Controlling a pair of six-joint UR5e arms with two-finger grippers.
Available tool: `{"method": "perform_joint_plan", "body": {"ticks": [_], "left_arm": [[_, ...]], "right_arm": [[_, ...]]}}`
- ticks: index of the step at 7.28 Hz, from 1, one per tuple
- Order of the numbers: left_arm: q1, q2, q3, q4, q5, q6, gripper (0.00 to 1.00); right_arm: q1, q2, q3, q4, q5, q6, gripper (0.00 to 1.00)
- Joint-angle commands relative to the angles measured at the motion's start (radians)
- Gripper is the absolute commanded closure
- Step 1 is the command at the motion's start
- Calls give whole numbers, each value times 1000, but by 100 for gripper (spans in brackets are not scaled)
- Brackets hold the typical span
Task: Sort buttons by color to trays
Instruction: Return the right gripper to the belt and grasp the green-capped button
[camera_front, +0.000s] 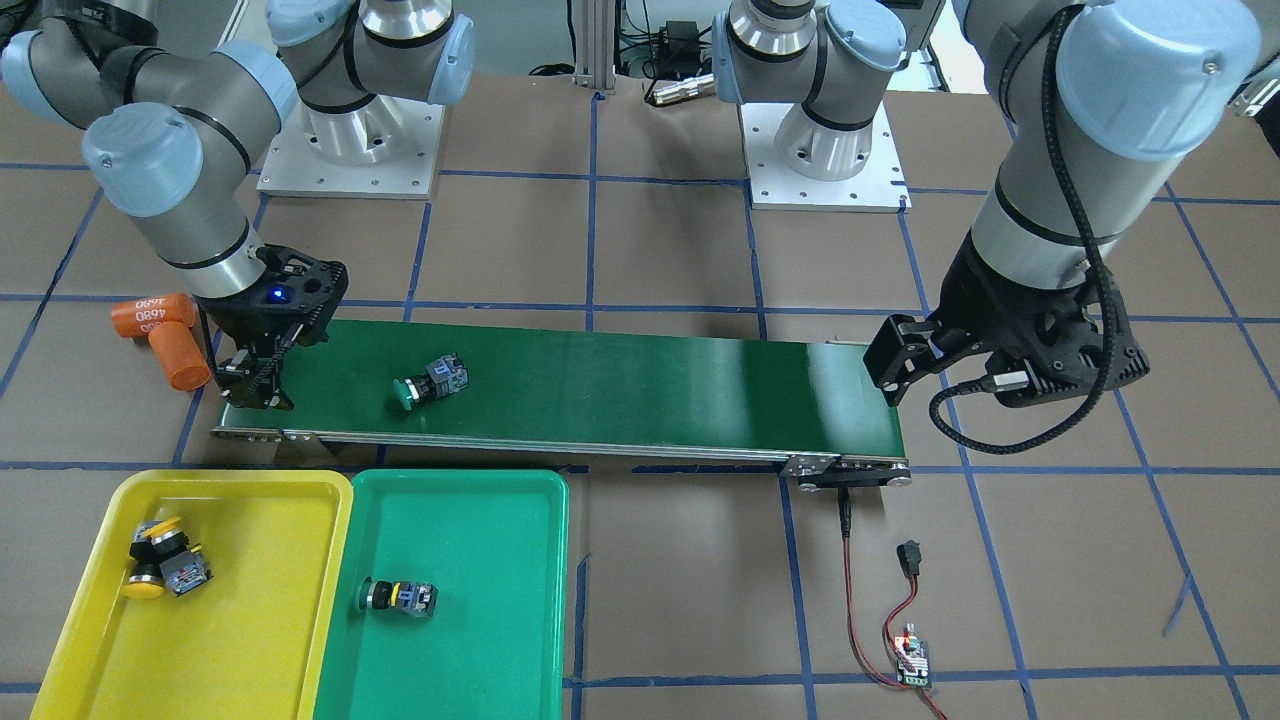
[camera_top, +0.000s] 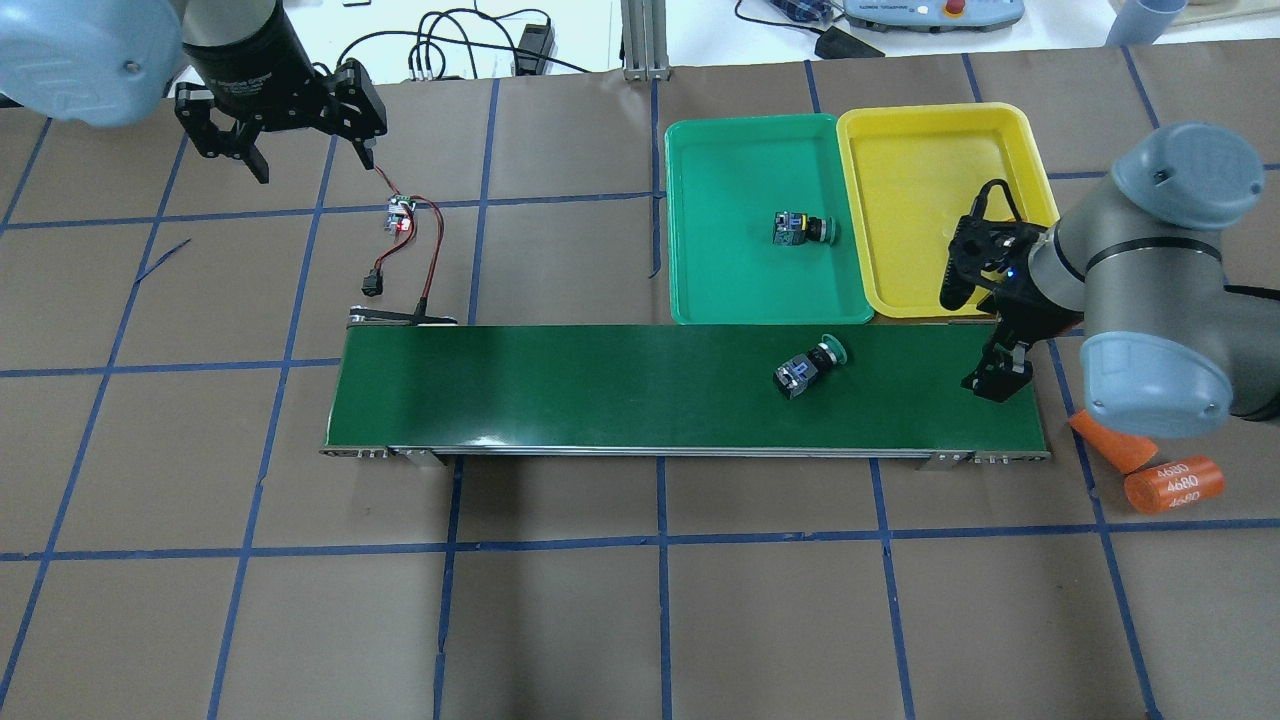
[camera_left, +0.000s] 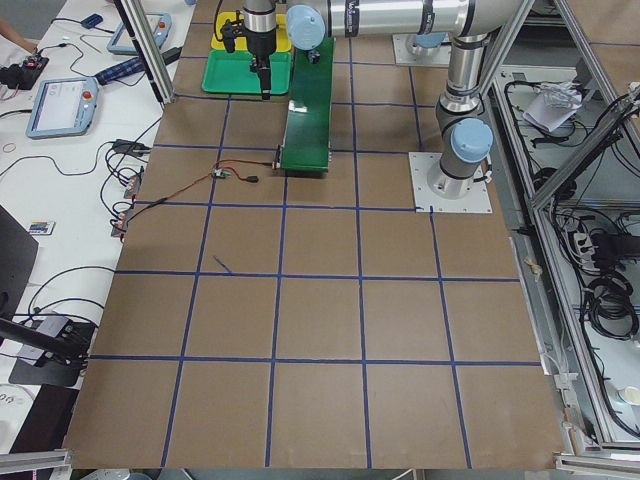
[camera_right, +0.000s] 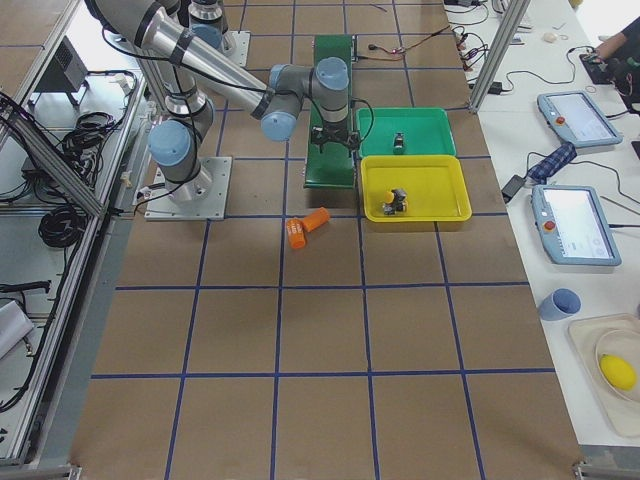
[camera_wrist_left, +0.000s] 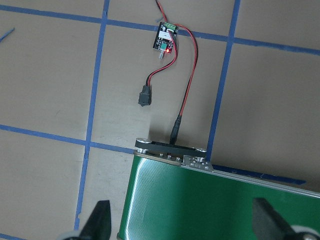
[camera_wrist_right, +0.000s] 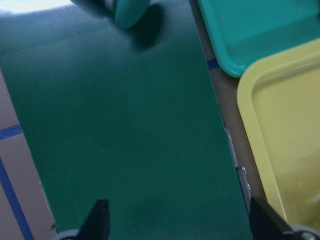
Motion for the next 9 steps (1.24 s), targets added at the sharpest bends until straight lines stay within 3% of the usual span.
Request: {"method": "perform_joint_plan", "body": {"ticks": [1, 9], "left_arm": [[0, -2, 0, 0, 0, -1, 0], [2, -8, 9, -2, -2, 0, 0]], "right_arm": [[60, 38, -15, -35, -14, -22, 0], [112, 64, -10, -42, -23, -15, 0]]}}
